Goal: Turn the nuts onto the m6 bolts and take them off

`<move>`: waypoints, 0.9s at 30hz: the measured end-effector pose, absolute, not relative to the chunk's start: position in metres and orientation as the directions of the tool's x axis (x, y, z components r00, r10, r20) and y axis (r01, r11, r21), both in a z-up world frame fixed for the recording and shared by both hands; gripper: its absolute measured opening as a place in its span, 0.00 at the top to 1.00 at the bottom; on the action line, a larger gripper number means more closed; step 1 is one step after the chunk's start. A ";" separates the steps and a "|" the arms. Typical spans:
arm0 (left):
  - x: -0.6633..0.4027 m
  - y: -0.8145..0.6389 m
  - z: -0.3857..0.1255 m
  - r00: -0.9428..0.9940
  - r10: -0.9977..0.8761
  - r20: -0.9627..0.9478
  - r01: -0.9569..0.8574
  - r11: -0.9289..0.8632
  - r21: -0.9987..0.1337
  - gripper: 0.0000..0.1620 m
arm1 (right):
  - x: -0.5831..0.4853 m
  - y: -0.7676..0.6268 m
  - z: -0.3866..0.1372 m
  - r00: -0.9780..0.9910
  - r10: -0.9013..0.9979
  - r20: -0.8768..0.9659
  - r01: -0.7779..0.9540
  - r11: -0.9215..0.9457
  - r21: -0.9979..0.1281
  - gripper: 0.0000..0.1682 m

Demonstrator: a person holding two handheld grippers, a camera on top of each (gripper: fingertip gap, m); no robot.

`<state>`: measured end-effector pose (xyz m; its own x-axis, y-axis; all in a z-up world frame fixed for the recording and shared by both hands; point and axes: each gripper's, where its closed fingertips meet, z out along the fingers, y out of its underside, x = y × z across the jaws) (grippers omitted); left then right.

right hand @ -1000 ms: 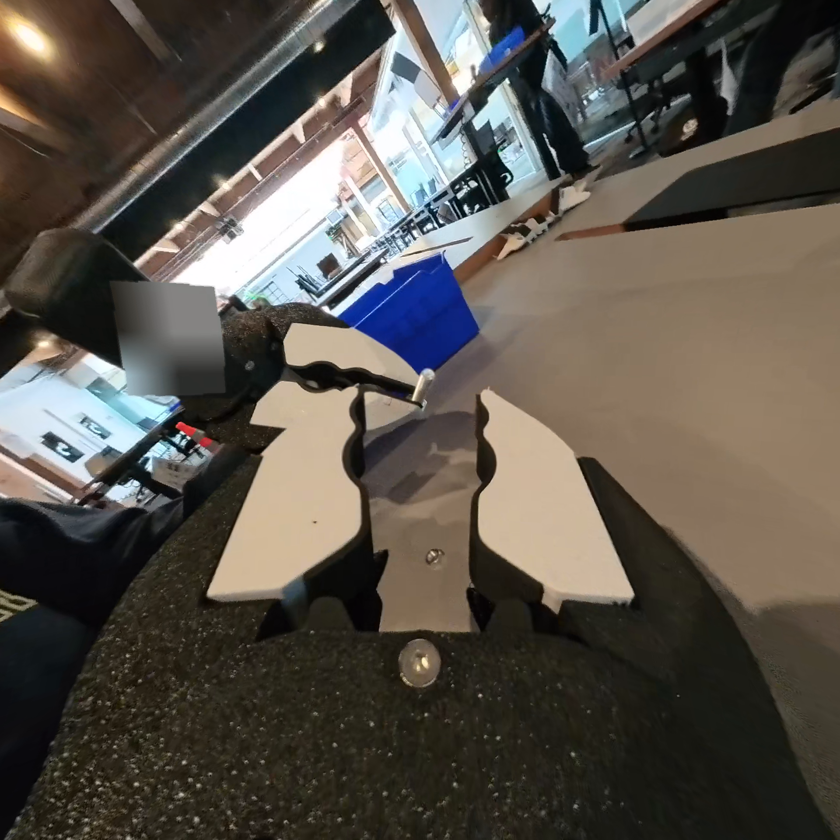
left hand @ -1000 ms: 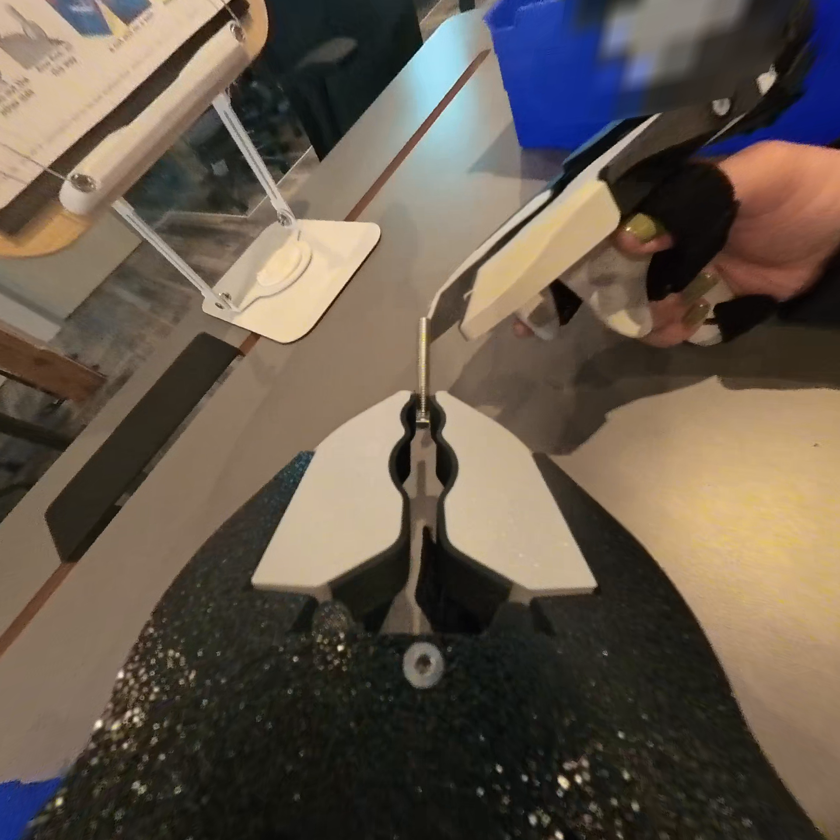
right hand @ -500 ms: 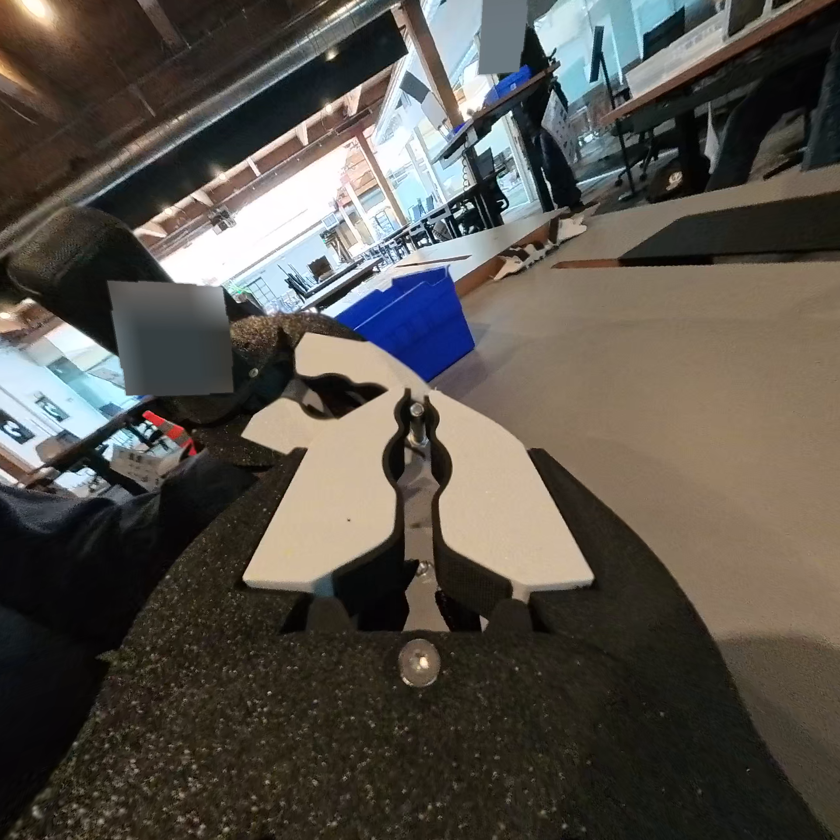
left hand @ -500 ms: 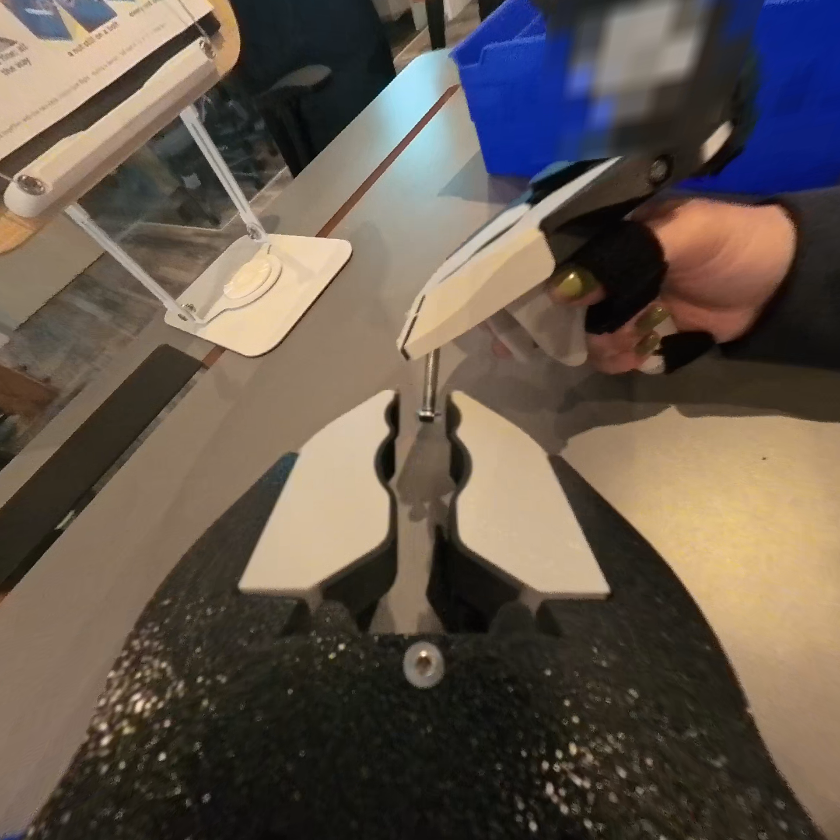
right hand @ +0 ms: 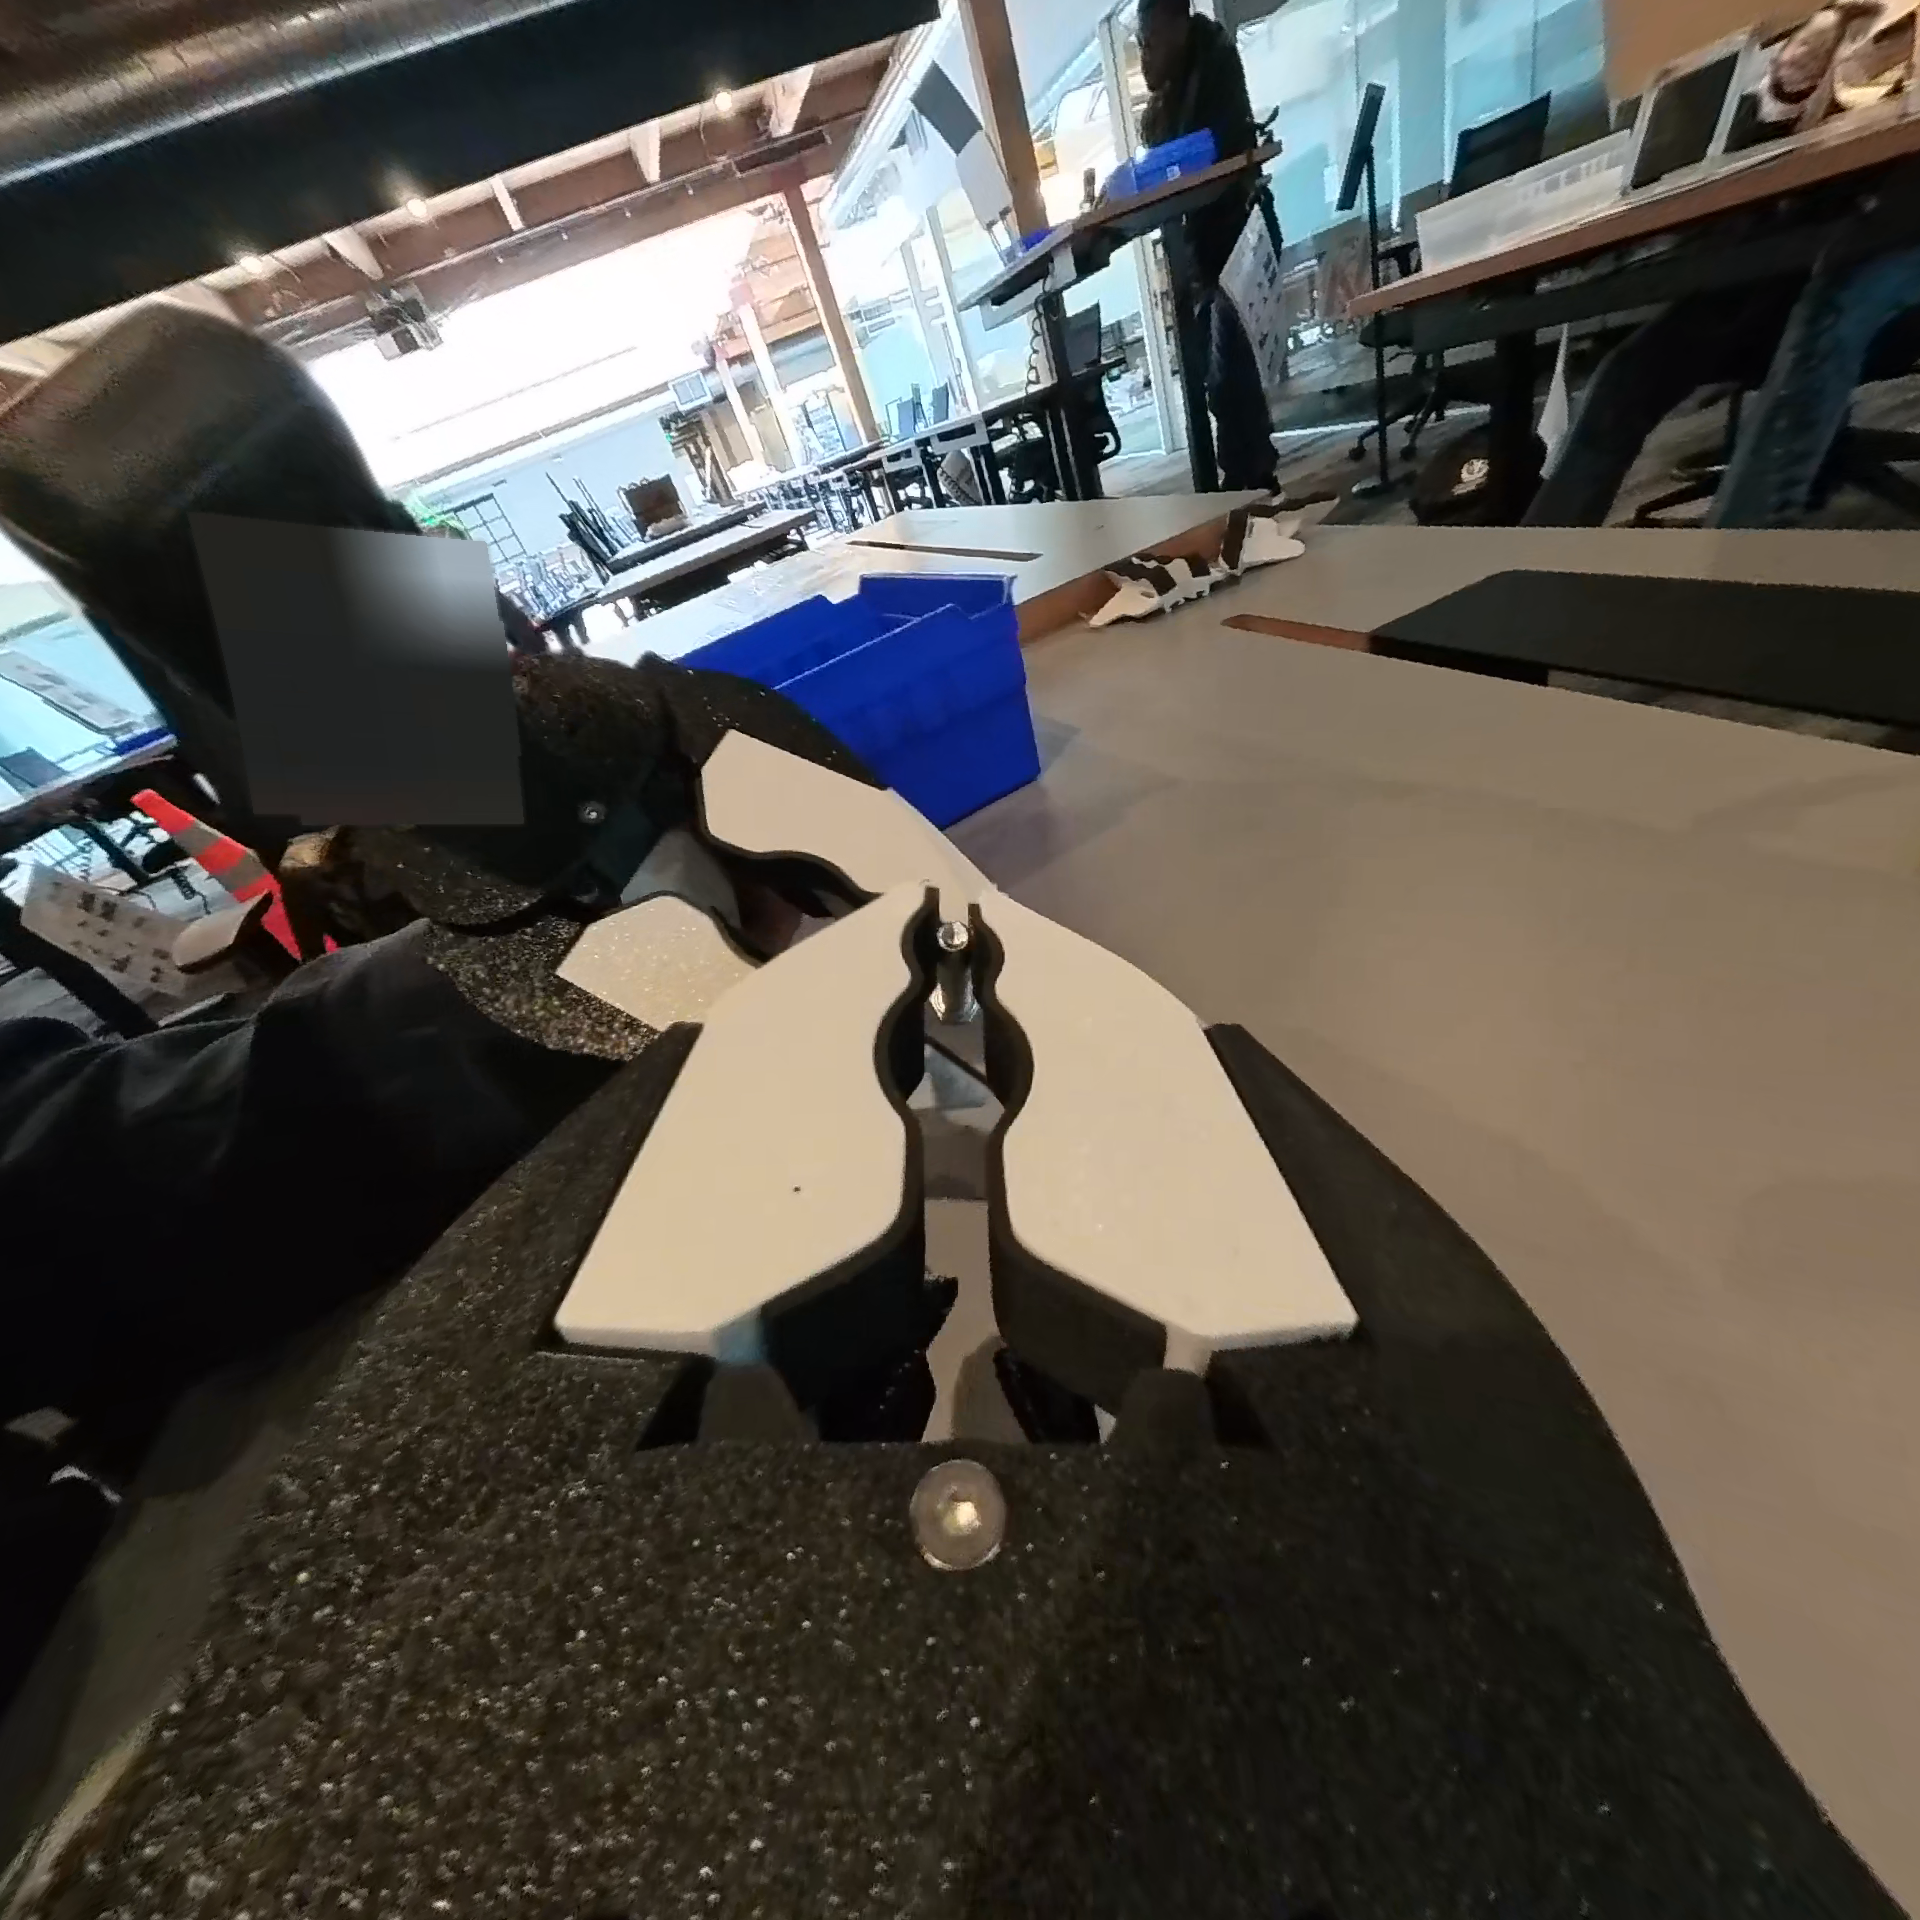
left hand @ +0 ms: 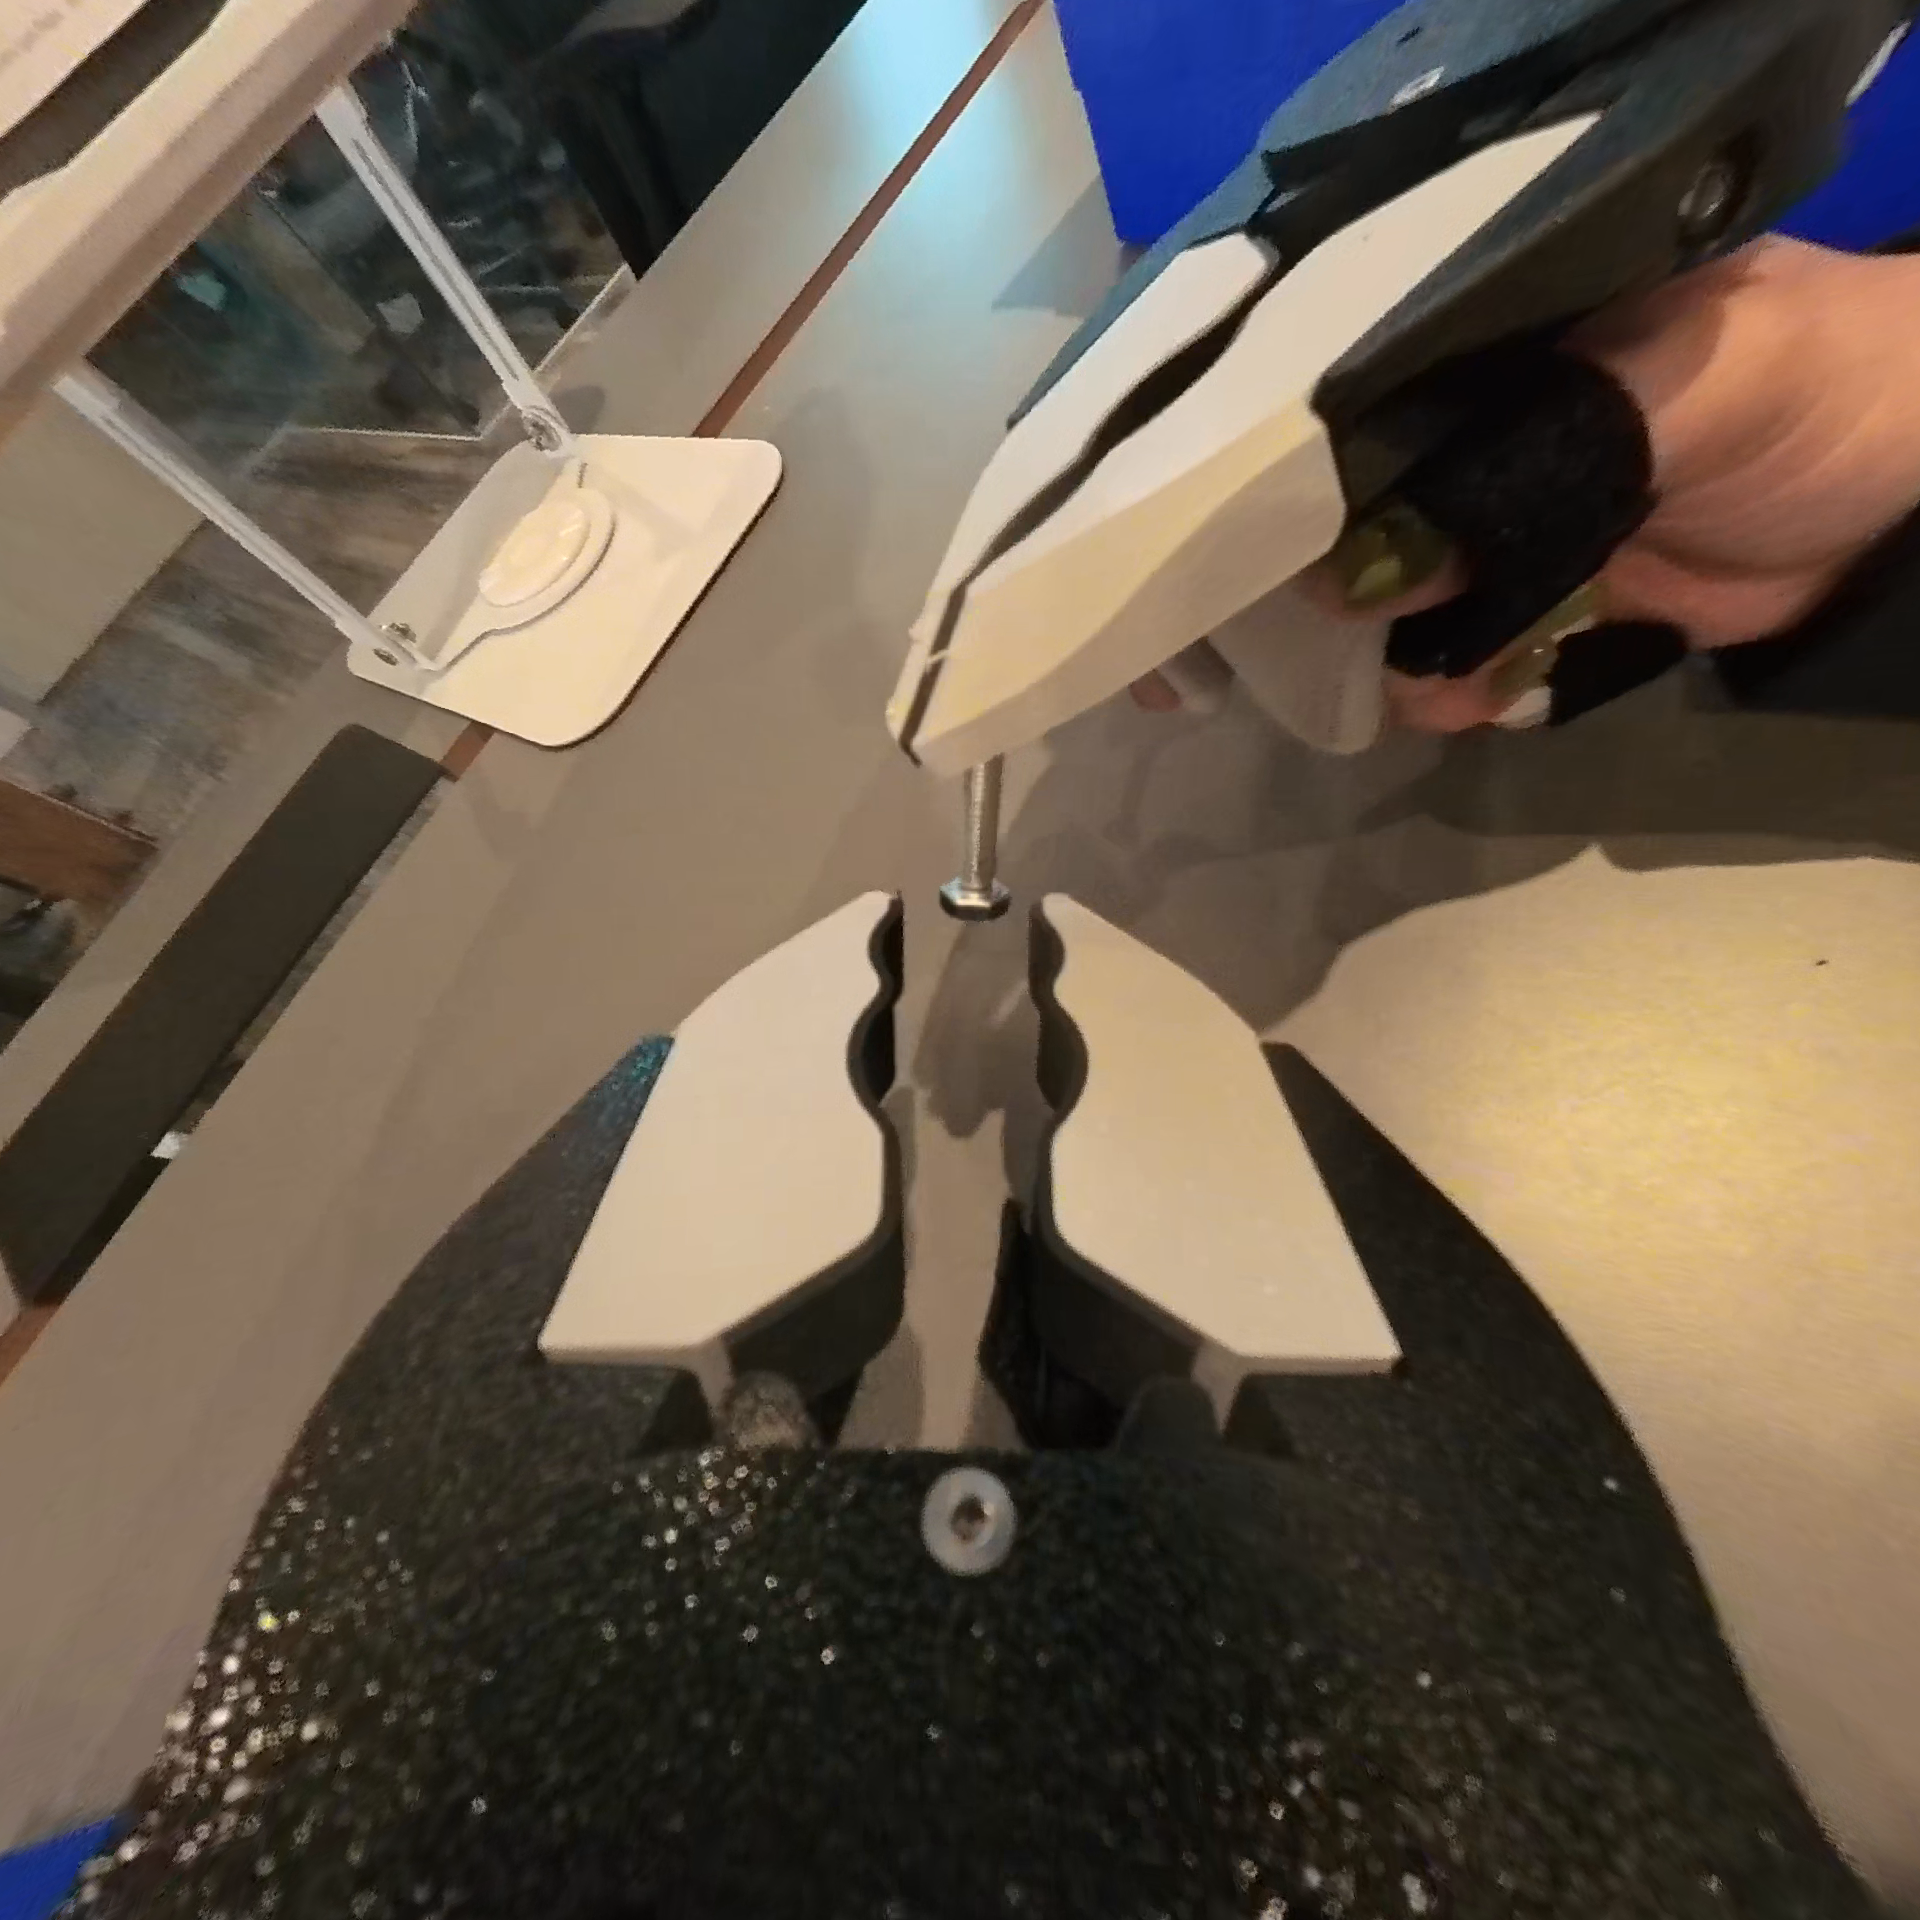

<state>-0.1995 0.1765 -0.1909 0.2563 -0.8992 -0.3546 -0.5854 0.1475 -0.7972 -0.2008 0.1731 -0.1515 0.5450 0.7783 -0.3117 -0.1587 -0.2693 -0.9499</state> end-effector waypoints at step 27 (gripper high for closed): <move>-0.228 0.221 -0.210 0.492 -0.810 -0.320 -0.586 -0.036 -0.809 0.94 | -0.203 0.166 -0.161 0.527 0.802 -0.282 -0.066 -0.292 -0.954 0.83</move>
<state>-0.2280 0.2211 -0.2096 0.4921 -0.8097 -0.3198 -0.5861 -0.0365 -0.8094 -0.2035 0.1662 -0.1611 0.5272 0.8015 -0.2821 -0.0663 -0.2922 -0.9540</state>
